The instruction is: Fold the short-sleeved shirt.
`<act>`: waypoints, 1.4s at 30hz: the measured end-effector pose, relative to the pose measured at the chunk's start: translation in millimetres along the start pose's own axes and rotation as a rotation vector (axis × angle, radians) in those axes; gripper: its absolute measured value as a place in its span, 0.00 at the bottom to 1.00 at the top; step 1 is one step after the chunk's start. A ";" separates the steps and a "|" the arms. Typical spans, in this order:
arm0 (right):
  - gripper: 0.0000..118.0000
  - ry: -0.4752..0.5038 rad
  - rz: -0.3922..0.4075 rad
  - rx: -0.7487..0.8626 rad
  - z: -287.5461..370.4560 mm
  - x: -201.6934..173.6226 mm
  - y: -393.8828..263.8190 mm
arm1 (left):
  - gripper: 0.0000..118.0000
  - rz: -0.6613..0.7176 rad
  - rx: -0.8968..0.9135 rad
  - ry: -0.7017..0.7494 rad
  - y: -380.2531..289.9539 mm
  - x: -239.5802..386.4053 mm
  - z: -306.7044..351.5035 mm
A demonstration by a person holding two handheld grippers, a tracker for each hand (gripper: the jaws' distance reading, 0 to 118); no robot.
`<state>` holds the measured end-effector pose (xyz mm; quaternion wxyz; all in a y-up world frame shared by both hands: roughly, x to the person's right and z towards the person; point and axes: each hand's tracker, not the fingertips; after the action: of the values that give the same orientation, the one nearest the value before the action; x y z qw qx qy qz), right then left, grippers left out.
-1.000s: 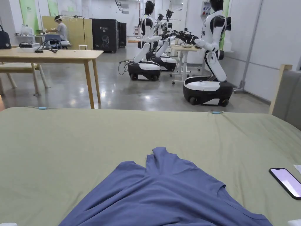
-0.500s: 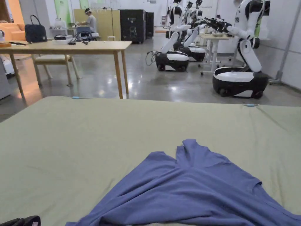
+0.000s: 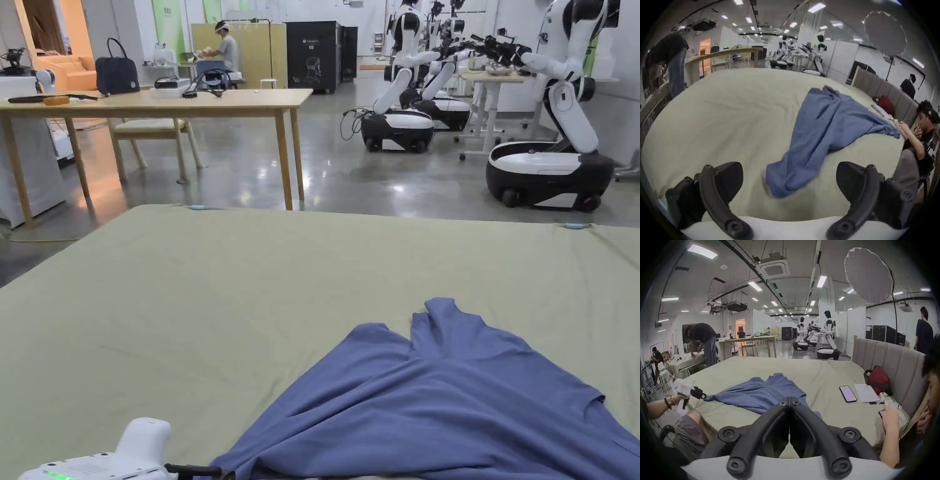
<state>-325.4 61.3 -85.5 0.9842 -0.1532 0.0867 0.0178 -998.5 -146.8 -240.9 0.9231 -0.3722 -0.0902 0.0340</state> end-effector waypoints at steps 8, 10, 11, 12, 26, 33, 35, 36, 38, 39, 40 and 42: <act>0.00 -0.029 -0.008 -0.044 -10.4 6.7 -2.2 | 0.73 -0.085 -0.026 0.049 -4.0 2.5 -14.1; 0.00 -0.032 -0.008 -0.049 -16.5 6.7 0.8 | 0.56 -0.104 0.005 0.031 -5.3 11.4 -5.0; 0.00 -0.032 -0.010 -0.052 -20.1 6.3 2.1 | 0.23 -0.121 0.049 0.049 -4.5 12.6 1.1; 0.00 -0.030 -0.011 -0.058 -25.2 7.0 1.3 | 0.03 -0.131 0.086 0.068 -4.5 13.4 5.5; 0.30 0.068 0.096 -0.142 -308.2 5.7 48.6 | 0.03 -0.277 0.214 0.135 34.5 16.4 30.4; 0.98 0.014 0.142 -0.529 -531.7 15.2 20.1 | 0.03 -0.100 0.131 -0.011 31.4 28.7 23.8; 0.96 -0.020 0.180 -0.609 -566.2 15.3 6.6 | 0.03 -0.102 0.140 -0.016 35.3 35.0 26.7; 0.96 -0.017 0.180 -0.635 -583.5 14.7 2.0 | 0.03 -0.098 0.141 -0.017 37.4 36.4 27.3; 0.96 0.030 0.176 -0.701 -603.2 13.9 -9.6 | 0.03 -0.087 0.143 -0.026 39.0 34.3 24.7; 0.95 0.025 0.193 -0.749 -609.9 11.2 -15.7 | 0.03 -0.088 0.150 -0.023 39.9 34.5 24.2; 0.94 0.018 0.212 -0.773 -607.1 4.4 -20.7 | 0.03 -0.085 0.155 -0.023 41.9 35.6 23.8; 0.87 0.003 0.173 -0.739 -598.9 0.5 -13.7 | 0.03 -0.074 0.166 -0.026 40.9 33.4 19.7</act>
<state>-422.9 -134.2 -643.3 0.8574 -0.4899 0.0886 0.1304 -969.4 -99.6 -250.6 0.9502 -0.2902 -0.1129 0.0122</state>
